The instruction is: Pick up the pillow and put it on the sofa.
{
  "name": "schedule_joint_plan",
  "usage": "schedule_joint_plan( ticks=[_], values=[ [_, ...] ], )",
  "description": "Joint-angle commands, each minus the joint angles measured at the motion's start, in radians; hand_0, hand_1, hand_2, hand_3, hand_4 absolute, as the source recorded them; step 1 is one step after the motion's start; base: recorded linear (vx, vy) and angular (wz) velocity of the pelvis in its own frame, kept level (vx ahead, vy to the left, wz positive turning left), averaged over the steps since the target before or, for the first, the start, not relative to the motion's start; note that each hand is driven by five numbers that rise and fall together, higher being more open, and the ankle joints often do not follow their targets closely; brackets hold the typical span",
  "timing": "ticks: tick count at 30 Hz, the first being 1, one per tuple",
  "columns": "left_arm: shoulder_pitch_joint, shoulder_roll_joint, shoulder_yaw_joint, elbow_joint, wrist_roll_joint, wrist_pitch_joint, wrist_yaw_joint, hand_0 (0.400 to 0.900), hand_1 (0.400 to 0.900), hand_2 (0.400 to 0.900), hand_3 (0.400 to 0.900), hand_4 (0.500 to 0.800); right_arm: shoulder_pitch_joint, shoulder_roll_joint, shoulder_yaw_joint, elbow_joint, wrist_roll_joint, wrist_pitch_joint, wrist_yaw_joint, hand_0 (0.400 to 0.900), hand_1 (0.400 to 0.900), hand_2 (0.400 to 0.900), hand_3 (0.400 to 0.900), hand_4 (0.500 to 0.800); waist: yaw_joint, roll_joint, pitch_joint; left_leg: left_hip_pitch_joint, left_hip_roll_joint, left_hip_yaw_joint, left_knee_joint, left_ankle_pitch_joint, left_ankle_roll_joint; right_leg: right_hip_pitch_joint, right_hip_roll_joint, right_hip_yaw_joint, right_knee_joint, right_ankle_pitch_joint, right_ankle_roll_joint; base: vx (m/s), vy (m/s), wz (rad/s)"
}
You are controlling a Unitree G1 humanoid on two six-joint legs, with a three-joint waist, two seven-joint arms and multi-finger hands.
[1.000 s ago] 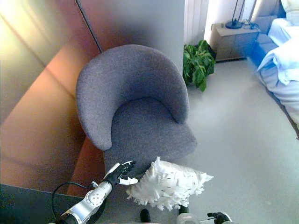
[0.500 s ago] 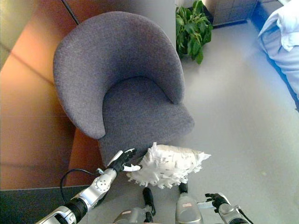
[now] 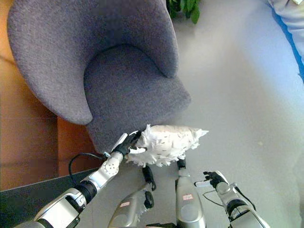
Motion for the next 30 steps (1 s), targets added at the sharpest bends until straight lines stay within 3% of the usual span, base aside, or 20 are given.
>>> schedule_joint_plan(
  ticks=[1, 15, 25, 26, 27, 28, 30],
  values=[
    [-0.060, -0.002, 0.019, 0.010, -0.014, -0.035, 0.055, 0.900, 0.900, 0.900, 0.900, 0.800, -0.005, 0.004, 0.051, -0.036, 0.025, 0.004, -0.030, 0.900, 0.900, 0.900, 0.900, 0.800, -0.018, -0.068, 0.007, -0.067, 0.020, 0.002, 0.187, -0.124, -0.032, -0.020, -0.081, 0.026, 0.035, -0.058, 0.100, -0.05, -0.033, -0.12],
    [-0.228, -0.003, 0.050, 0.130, -0.045, -0.013, 0.101, 0.900, 0.900, 0.900, 0.900, 0.800, -0.110, 0.022, 0.130, -0.150, 0.065, 0.036, -0.090, 0.900, 0.900, 0.900, 0.900, 0.800, -0.048, -0.119, 0.039, -0.267, 0.057, 0.028, 0.278, -0.112, -0.055, -0.214, -0.056, 0.046, 0.088, -0.032, 0.096, -0.04, -0.044, -0.07],
    [-0.340, 0.034, 0.072, 0.179, 0.000, 0.002, 0.222, 0.900, 0.900, 0.900, 0.900, 0.800, -0.124, 0.004, 0.172, -0.318, 0.093, 0.051, -0.150, 0.900, 0.900, 0.900, 0.900, 0.800, -0.071, -0.148, 0.039, -0.429, 0.067, 0.022, 0.349, -0.105, -0.065, -0.362, -0.041, 0.063, 0.130, -0.017, 0.095, -0.04, -0.034, -0.03],
    [-0.354, 0.040, 0.072, 0.186, 0.006, 0.006, 0.233, 0.653, 0.653, 0.653, 0.653, 0.652, -0.125, 0.001, 0.179, -0.330, 0.097, 0.050, -0.157, 0.900, 0.900, 0.900, 0.900, 0.800, -0.073, -0.151, 0.039, -0.448, 0.068, 0.020, 0.356, -0.103, -0.066, -0.379, -0.039, 0.064, 0.135, -0.015, 0.095, -0.05, -0.041, 0.02],
    [-0.366, 0.041, 0.074, 0.192, 0.009, 0.012, 0.242, 0.653, 0.653, 0.653, 0.653, 0.652, -0.127, -0.001, 0.183, -0.344, 0.096, 0.054, -0.162, 0.900, 0.900, 0.900, 0.900, 0.800, -0.074, -0.153, 0.039, -0.466, 0.070, 0.018, 0.361, -0.102, -0.067, -0.396, -0.038, 0.064, 0.139, -0.013, 0.095, -0.06, -0.054, 0.03],
    [-0.376, 0.043, 0.075, 0.197, 0.011, 0.013, 0.247, 0.400, 0.400, 0.400, 0.400, 0.500, -0.128, -0.002, 0.187, -0.356, 0.096, 0.060, -0.167, 0.900, 0.900, 0.900, 0.900, 0.800, -0.076, -0.156, 0.039, -0.481, 0.072, 0.015, 0.366, -0.101, -0.068, -0.409, -0.037, 0.064, 0.144, -0.012, 0.096, -0.05, -0.050, 0.03],
    [-0.393, 0.046, 0.076, 0.207, 0.009, 0.014, 0.251, 0.400, 0.400, 0.400, 0.400, 0.500, -0.127, -0.004, 0.190, -0.362, 0.103, 0.059, -0.169, 0.900, 0.900, 0.900, 0.900, 0.800, -0.079, -0.159, 0.039, -0.500, 0.073, 0.011, 0.375, -0.102, -0.068, -0.425, -0.038, 0.061, 0.149, -0.011, 0.096, -0.04, -0.054, 0.03]
  ],
)
